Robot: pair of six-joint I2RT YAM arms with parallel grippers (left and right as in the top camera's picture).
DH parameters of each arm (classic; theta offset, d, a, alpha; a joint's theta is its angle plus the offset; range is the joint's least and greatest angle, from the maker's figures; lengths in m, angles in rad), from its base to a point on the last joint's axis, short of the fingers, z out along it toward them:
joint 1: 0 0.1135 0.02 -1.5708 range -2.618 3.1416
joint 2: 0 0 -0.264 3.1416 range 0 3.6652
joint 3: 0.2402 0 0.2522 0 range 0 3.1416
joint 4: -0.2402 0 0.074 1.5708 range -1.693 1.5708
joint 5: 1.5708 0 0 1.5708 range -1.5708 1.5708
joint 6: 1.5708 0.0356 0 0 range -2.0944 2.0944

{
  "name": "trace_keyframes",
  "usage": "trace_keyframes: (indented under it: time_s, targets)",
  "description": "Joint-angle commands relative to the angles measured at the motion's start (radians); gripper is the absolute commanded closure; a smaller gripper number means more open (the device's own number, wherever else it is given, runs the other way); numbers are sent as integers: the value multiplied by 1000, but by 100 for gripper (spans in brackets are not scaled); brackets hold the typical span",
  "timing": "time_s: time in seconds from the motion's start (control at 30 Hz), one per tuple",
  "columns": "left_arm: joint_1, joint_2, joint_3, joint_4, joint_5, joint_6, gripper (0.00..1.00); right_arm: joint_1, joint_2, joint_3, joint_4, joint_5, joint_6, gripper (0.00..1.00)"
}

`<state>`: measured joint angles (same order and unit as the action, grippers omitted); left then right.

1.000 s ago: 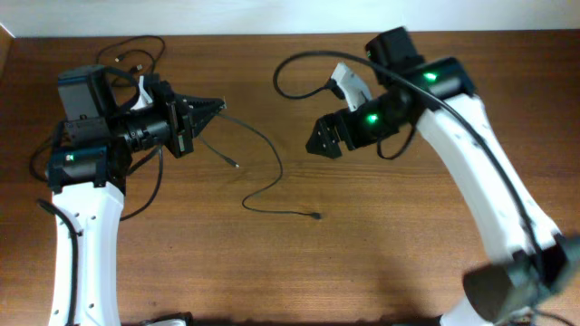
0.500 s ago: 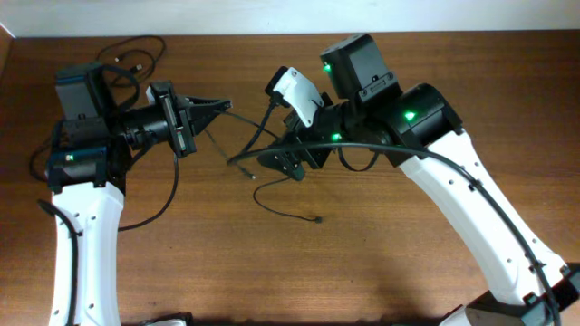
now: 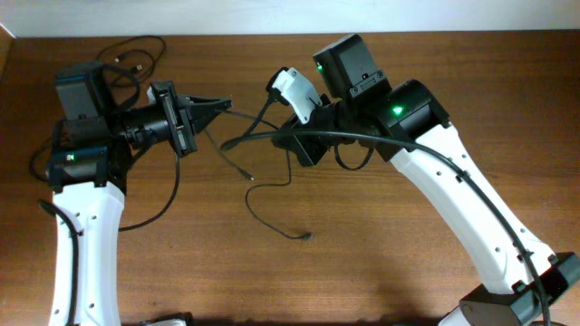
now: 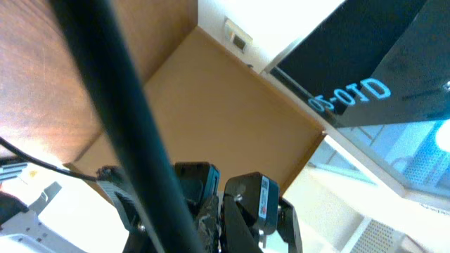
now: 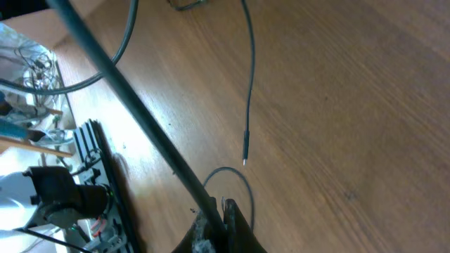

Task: Untangle cables

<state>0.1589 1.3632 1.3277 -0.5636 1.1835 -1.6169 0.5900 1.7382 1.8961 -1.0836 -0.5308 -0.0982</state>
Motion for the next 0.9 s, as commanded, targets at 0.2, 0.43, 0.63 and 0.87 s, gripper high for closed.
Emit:
trace_keyframes:
  time_s: [0.2, 0.43, 0.63, 0.87]
  targets:
    - [-2, -17, 17, -62, -318, 803, 1, 3, -58, 310, -32, 303, 634, 96]
    - [-2, -17, 17, -146, -48, 1175, 1, 6, -48, 352, -63, 284, 834, 96]
    - [-2, -18, 17, -74, 42, 954, 1, 5, -47, 352, -230, 281, 498, 96]
    - [-41, -31, 17, 374, 156, 883, 27, 5, -47, 322, -342, 280, 210, 96]
